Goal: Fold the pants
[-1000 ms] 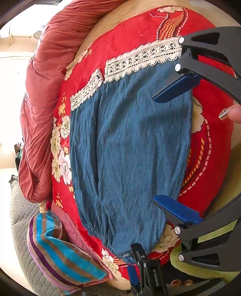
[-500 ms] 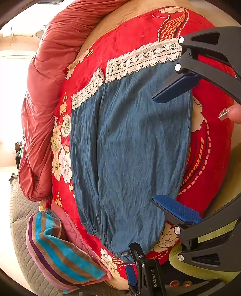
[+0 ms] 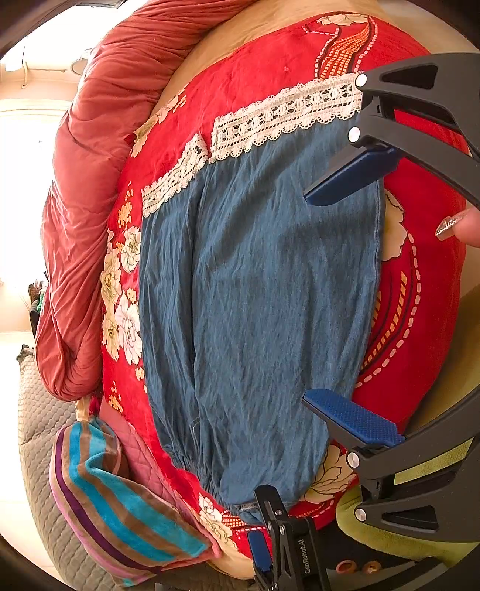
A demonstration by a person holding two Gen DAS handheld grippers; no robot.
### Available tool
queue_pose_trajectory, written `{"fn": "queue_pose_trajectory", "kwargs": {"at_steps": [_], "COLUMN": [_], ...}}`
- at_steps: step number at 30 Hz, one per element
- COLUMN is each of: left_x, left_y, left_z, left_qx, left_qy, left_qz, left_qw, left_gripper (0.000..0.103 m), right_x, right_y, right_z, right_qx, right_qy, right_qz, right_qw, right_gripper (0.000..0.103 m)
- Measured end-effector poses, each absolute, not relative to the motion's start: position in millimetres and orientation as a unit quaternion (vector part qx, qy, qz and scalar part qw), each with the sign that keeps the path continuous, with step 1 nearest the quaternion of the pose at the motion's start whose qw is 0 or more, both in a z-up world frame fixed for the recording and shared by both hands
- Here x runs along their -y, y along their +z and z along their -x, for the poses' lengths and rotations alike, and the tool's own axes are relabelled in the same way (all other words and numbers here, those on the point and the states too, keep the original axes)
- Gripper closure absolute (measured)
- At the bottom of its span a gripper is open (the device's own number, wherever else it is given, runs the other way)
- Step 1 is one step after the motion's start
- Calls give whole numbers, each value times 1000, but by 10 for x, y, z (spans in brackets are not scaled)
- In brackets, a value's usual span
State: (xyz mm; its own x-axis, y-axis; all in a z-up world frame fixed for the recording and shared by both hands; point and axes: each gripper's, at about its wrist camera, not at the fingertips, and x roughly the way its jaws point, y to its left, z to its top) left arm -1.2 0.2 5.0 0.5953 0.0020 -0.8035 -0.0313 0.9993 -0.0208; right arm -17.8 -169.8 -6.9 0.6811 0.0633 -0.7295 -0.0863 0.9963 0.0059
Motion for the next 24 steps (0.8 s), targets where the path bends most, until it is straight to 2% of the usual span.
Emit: {"fn": "queue_pose_trajectory", "kwargs": {"at_steps": [24], "left_x": [-91], "left_y": [36], "left_z": [-69], "left_qx": [-453], "left_qy": [7], "left_qz": [19], "left_qw": [892], "left_gripper": [8], "right_x": [1641], "right_y": [-115], "right_z": [117], "right_qx": [-401], "right_qy": [43], "right_qz": [17], "right_qw": [915], "right_gripper": [4]}}
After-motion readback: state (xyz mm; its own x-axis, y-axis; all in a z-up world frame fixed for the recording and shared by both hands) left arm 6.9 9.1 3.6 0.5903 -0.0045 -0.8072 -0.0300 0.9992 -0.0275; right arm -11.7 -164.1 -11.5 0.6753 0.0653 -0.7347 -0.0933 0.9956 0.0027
